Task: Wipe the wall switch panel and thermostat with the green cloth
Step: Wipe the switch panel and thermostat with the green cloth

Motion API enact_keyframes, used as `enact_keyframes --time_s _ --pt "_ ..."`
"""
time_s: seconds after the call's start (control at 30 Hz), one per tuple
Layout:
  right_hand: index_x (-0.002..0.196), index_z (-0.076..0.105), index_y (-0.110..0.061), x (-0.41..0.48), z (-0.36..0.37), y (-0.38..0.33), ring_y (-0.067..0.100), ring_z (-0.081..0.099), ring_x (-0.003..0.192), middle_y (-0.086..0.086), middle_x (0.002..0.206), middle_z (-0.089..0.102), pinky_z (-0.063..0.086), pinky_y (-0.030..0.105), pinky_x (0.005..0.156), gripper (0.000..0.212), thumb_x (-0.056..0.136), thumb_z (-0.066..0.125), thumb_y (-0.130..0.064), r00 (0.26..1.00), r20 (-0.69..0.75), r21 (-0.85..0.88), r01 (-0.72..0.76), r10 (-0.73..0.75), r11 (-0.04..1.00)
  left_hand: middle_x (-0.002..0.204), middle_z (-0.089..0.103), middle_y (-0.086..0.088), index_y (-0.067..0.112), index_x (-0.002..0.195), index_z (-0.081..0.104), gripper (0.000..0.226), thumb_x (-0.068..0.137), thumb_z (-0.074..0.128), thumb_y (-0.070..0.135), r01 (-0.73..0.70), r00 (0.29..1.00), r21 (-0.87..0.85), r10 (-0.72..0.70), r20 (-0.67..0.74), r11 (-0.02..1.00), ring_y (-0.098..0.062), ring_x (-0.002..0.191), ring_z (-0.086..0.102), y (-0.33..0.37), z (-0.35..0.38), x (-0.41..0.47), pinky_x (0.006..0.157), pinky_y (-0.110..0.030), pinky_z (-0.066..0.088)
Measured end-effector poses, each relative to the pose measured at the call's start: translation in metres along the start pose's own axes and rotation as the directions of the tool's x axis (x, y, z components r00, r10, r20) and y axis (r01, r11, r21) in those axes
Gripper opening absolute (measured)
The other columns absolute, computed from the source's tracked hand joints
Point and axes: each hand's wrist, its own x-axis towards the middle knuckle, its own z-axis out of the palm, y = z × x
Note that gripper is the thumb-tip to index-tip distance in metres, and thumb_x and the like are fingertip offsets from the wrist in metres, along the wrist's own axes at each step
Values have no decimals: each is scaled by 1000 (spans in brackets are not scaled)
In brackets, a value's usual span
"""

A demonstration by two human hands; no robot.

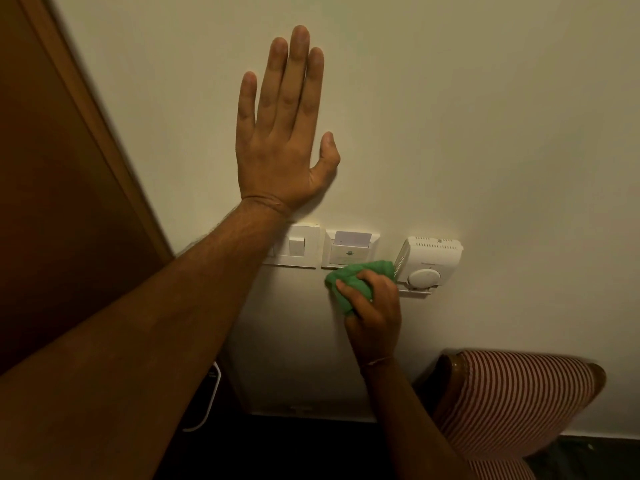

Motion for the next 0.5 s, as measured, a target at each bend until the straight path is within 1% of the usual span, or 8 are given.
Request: enact_keyframes --time_s 0.03,0.13,0.2,0.27,0.33,0.37,0.43,0.5 --pt "104 85 -13 -2 -1 1 38 65 109 20 112 75 61 53 90 30 107 59 -28 999 4 5 -44 44 999 174 30 -22 5 169 25 87 98 54 45 2 1000 2 -2 2 1000 -34 163 20 0 0 0 135 -54 10" --pt "104 85 -11 1 -2 -8 39 67 106 20 112 74 62 53 87 16 94 74 -18 994 51 34 -99 97 995 175 28 -21 6 170 23 87 98 52 45 -4 1000 1 4 11 1000 -35 164 21 0 -1 1 135 -56 14" --pt "107 84 -10 4 -6 -13 37 65 108 20 114 72 62 51 86 21 91 71 -12 991 84 68 -111 105 991 176 26 -20 7 171 21 87 99 51 45 -10 1000 -1 10 23 1000 -35 164 20 -1 -3 0 135 -56 14" --pt "113 83 -11 7 -18 -21 33 62 112 20 117 70 62 50 88 33 84 71 2 992 92 113 -99 89 989 177 24 -19 7 171 20 87 99 51 45 -17 999 -5 17 36 1000 -34 165 18 -2 -4 0 135 -56 14" --pt "122 79 -13 19 -34 -30 30 58 117 18 122 65 57 46 99 59 72 75 17 996 63 165 -74 64 984 178 21 -16 9 173 17 88 99 50 45 -21 999 -17 22 45 1000 -31 168 14 -3 -6 1 136 -54 11" --pt "127 77 -15 29 -43 -35 31 57 120 17 126 63 54 45 105 68 69 74 20 998 27 186 -64 60 981 179 18 -15 9 173 16 89 99 50 44 -24 998 -30 26 52 999 -29 170 9 -4 -7 1 136 -53 8" --pt "135 71 -14 58 -62 -43 33 56 125 16 133 59 48 45 114 73 70 67 20 997 -38 205 -57 66 977 180 11 -12 11 175 7 92 100 50 42 -26 997 -72 32 77 997 -21 168 -4 -5 -11 1 137 -51 3" --pt "137 69 -9 93 -81 -47 37 55 131 18 139 60 41 37 123 67 76 62 17 996 -86 194 -20 38 981 183 2 -8 16 175 -3 94 100 50 40 -20 992 -115 34 125 993 -18 168 -10 -4 -17 2 137 -50 0"
